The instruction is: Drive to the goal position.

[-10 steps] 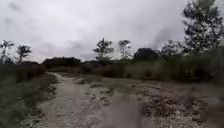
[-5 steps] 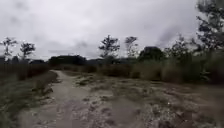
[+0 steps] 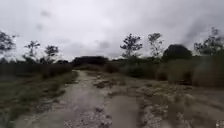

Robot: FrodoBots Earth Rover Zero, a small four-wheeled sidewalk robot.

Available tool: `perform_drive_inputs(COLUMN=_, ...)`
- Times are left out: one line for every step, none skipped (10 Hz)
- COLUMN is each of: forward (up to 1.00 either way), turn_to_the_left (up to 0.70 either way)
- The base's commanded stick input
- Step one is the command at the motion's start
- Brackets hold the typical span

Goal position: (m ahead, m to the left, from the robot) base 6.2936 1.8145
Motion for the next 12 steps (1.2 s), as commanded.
perform_drive_inputs(forward=0.85, turn_to_the_left=0.0)
perform_drive_inputs(forward=0.85, turn_to_the_left=0.0)
perform_drive_inputs(forward=0.85, turn_to_the_left=0.0)
perform_drive_inputs(forward=0.85, turn_to_the_left=0.0)
perform_drive_inputs(forward=0.85, turn_to_the_left=0.0)
perform_drive_inputs(forward=0.85, turn_to_the_left=0.0)
perform_drive_inputs(forward=0.85, turn_to_the_left=0.12)
perform_drive_inputs(forward=0.85, turn_to_the_left=0.31)
perform_drive_inputs(forward=0.85, turn_to_the_left=0.34)
perform_drive_inputs(forward=0.85, turn_to_the_left=0.34)
perform_drive_inputs(forward=0.85, turn_to_the_left=0.34)
perform_drive_inputs(forward=0.85, turn_to_the_left=0.34)
